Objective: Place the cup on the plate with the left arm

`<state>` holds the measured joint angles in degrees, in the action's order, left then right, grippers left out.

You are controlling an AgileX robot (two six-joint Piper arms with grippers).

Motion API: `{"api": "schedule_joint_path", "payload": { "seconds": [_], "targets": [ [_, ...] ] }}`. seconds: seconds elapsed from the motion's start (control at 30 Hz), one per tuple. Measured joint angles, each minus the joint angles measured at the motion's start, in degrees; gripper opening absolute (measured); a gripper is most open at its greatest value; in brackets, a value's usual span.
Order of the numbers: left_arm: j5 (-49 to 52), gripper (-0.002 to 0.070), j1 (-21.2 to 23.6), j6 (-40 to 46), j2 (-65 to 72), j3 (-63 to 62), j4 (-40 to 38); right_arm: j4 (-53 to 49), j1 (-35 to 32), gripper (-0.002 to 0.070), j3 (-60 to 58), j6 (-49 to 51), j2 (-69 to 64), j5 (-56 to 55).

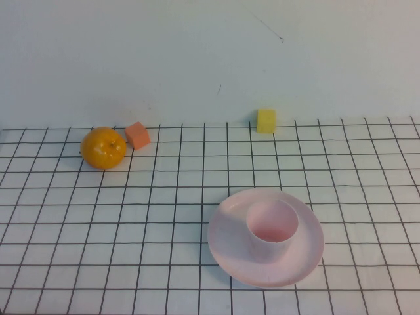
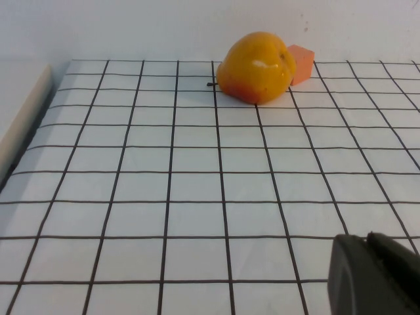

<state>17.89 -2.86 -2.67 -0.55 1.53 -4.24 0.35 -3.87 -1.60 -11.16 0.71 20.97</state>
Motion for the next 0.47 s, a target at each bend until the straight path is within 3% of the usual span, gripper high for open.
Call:
{"api": "schedule_joint_path", "payload": {
  "seconds": [0.47],
  "targets": [
    [0.00,-0.0002,0.00,0.00,0.00,0.00,-0.11,0.00,0.00,-0.0002,0.00,0.00,0.00,0.00]
  ]
}}
